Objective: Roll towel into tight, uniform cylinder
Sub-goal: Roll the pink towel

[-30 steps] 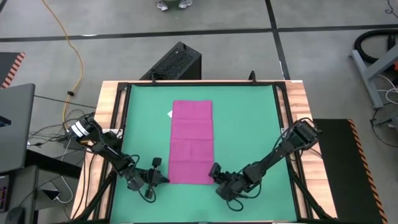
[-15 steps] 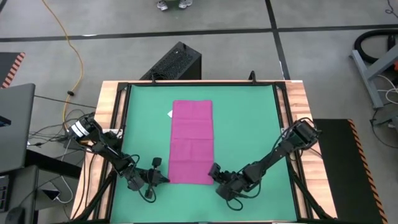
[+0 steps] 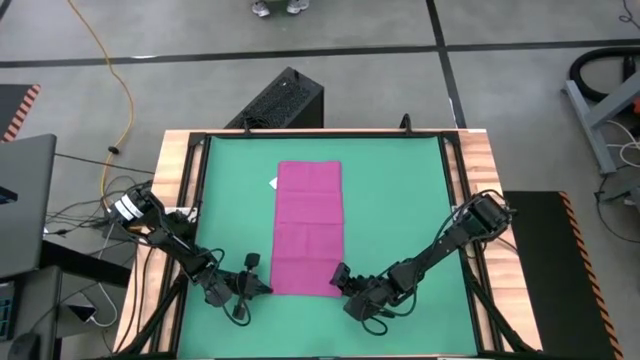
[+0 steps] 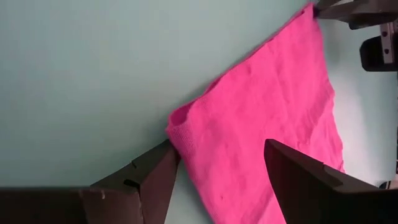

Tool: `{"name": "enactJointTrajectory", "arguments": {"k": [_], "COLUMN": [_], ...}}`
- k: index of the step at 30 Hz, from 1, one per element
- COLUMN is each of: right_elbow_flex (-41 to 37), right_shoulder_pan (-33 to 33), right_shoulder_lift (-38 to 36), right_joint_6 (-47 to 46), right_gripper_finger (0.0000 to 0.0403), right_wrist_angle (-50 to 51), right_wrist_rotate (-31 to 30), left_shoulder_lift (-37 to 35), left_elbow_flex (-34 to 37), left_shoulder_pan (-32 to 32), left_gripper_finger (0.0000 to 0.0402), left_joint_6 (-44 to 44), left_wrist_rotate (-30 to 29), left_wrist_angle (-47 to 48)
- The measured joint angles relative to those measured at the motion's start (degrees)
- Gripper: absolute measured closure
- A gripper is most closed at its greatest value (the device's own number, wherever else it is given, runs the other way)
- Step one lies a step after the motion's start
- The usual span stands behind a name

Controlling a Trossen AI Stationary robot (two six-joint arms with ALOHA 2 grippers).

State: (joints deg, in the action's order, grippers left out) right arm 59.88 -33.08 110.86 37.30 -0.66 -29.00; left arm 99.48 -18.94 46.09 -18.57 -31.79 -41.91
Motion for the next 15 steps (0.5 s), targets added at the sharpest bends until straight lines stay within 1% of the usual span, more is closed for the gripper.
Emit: {"name": "enactJointTrajectory", "arguments": {"k": [3, 6, 11, 15], "right_elbow_flex": [0.08, 0.02, 0.0, 0.02], "right_shoulder_pan": [0.0, -0.07, 0.01, 0.08], "right_shoulder_lift": [0.78, 1.68, 2.67, 2.67], "right_joint_6": [-0.16, -0.39, -4.94, -8.0], "right_gripper_finger": [0.0143, 0.016, 0.0205, 0.0249], "right_wrist_angle": [-0.23, -1.07, -1.62, -1.49], "right_wrist_rotate": [-0.22, -1.39, -1.51, -1.8], "left_shoulder_lift": [-0.02, -0.02, -0.02, -0.02], "left_elbow_flex": [-0.02, -0.02, 0.0, 0.0], "left_shoulder_pan": [0.0, 0.0, 0.0, 0.0], "left_gripper_finger": [0.0401, 0.0401, 0.0401, 0.0401], "left_joint_6": [-0.16, -0.13, -0.13, -0.13], "left_wrist_rotate": [0.08, 0.08, 0.33, 0.45], "left_wrist_angle": [0.02, 0.01, 0.02, 0.0]}}
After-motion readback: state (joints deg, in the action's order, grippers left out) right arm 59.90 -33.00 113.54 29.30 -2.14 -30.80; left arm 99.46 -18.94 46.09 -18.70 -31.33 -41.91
